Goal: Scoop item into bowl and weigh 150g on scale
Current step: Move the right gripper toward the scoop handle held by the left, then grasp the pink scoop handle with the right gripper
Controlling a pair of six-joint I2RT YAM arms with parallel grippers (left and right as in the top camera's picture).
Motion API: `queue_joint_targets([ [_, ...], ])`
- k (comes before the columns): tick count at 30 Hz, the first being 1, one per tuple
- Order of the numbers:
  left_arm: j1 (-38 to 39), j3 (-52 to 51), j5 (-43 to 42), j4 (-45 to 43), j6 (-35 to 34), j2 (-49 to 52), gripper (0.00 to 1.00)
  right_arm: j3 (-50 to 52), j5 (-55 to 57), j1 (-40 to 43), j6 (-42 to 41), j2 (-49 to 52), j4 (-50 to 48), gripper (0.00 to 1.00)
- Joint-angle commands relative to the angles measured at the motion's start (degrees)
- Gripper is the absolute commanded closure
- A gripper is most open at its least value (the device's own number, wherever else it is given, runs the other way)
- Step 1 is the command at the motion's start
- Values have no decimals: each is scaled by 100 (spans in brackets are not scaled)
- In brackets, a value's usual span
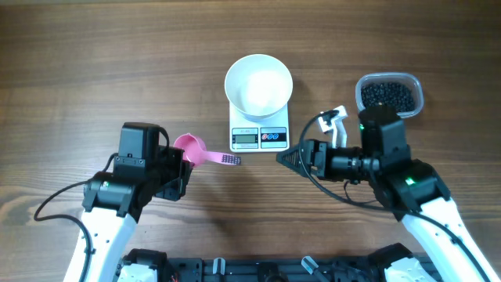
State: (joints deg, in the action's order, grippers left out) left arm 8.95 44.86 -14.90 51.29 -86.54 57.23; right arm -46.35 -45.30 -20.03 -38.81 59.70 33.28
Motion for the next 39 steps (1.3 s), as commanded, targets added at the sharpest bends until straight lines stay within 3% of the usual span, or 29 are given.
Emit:
queue_joint_targets([
  [1,33,-28,59,-11,-168,120,96,-79,-140,-120,-72,234,-192,11],
  [5,31,-28,66,-13,-444,238,96,-79,-1257,-271,798,400,-811,11],
  [14,33,-28,188,-11,-623,472,96,-79,-1043,-339,243,533,-1508,14],
  [19,31,-28,195,-33,-979,472,96,-79,-431,-538,240,625,-1659,20],
  [23,33,-28,192,-98,-970,472,96,-79,-9,-872,144,804,-1668,33],
  [30,33,-28,192,-96,-686,472,96,-79,225,-1526,-103,1110,-2308,36],
  [39,33,-28,-61,-98,-588,472,96,-79,1578,-2000,-345,1226,-2385,39],
])
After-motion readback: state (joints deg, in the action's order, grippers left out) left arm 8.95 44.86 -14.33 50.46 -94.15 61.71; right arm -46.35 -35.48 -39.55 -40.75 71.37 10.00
